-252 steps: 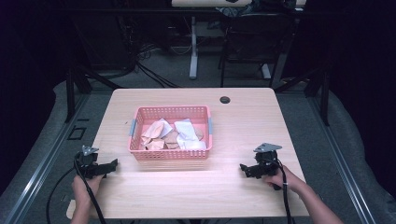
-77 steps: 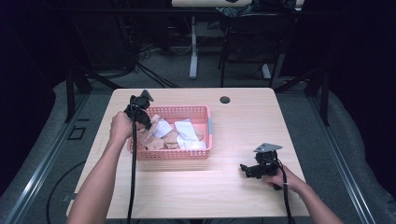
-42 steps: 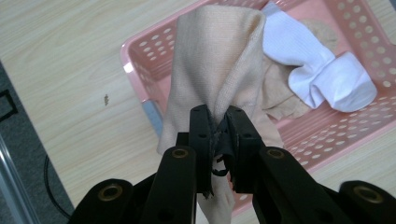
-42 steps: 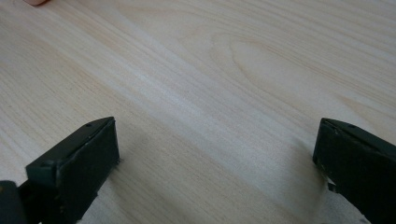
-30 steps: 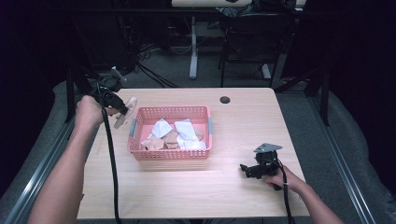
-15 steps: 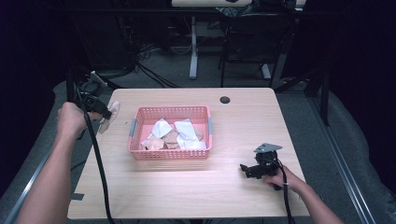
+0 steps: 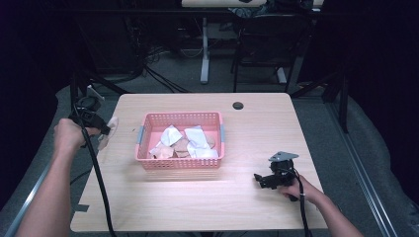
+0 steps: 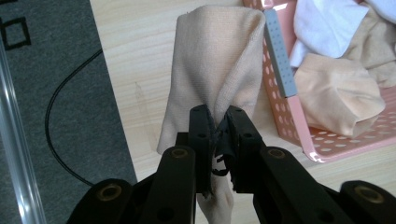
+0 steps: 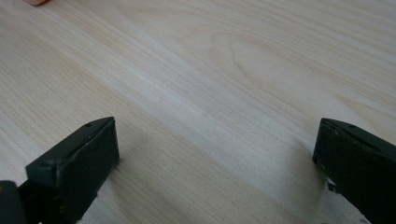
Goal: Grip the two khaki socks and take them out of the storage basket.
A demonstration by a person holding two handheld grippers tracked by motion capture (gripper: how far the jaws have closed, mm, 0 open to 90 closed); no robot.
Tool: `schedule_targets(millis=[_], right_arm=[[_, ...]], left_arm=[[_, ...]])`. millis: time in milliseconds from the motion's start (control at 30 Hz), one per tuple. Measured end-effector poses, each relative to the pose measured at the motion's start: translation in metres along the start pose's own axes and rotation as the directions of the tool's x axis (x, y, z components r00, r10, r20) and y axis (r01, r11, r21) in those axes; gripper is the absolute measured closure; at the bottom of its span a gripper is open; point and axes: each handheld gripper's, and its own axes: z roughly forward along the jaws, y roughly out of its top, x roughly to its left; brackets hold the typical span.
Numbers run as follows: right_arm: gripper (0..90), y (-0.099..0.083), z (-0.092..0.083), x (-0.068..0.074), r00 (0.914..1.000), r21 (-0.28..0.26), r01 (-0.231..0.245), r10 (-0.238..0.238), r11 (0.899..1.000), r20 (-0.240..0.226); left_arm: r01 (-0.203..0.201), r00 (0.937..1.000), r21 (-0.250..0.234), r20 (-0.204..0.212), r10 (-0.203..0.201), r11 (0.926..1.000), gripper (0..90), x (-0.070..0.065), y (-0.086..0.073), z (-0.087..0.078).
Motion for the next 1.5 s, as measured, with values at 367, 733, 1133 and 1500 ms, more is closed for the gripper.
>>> schedule_targets(millis=[367,733,1133,1500], right_arm=[[0.0,0.000,0.000,0.000,1.0000,-0.004,-0.004,0.004,1.000,-0.001],[0.0,0.000,0.000,0.000,1.0000,-0.002,-0.002,0.002,1.000,-0.001],[0.0,0.000,0.000,0.000,1.0000,0.000,-0.001,0.001,1.000,-0.001],[0.0,0.000,0.000,0.001,1.0000,-0.001,-0.003,0.003,1.000,0.004]], left_arm=[[0.025,0.9996,0.020,0.009,-0.025,0.9995,81.4,0.008,-0.011,0.020],[0.051,0.9981,0.043,0.031,-0.052,0.9978,81.4,0.011,-0.020,0.048],[0.082,0.9956,0.070,0.039,-0.085,0.9942,81.4,0.013,-0.033,0.086],[0.097,0.9924,0.091,0.067,-0.103,0.9911,80.9,0.011,-0.042,0.119]])
